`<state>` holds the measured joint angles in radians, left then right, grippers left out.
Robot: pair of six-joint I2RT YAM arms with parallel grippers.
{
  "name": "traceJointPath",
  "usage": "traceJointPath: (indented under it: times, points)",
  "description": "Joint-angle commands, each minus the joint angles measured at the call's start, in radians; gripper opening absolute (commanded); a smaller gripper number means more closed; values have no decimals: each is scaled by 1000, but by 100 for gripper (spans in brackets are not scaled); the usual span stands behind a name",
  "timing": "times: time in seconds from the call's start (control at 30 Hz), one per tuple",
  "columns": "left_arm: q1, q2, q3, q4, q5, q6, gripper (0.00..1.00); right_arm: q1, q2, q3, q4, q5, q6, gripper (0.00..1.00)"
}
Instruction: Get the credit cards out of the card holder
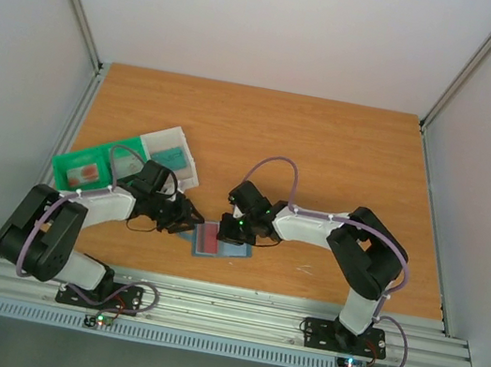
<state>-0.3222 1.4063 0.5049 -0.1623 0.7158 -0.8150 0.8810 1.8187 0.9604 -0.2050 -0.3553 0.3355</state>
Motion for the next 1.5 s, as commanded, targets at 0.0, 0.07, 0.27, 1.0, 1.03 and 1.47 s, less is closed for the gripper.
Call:
traceJointPath:
  times: [0.0, 0.07, 0.27, 1.0, 1.03, 1.47]
  points:
    - [-5, 19, 20, 52, -2, 13, 38, 4, 4, -30, -39, 49, 2, 1]
    - [-5, 21, 19, 61, 0, 7, 38, 4, 2, -29, -42, 50, -1, 1]
    - [-5, 46, 17, 81, -1, 7, 36, 4, 4, -29, -39, 44, 1, 1]
    - [-8, -2, 13, 103, 58, -37, 18, 3, -7, -71, 74, -1, 35, 1]
    - [-10, -5, 10, 103, 64, -41, 18, 4, -15, -82, 91, -1, 38, 1]
    - [-91, -67, 47, -10, 14, -30, 22, 4, -53, -129, 198, -9, 46, 1]
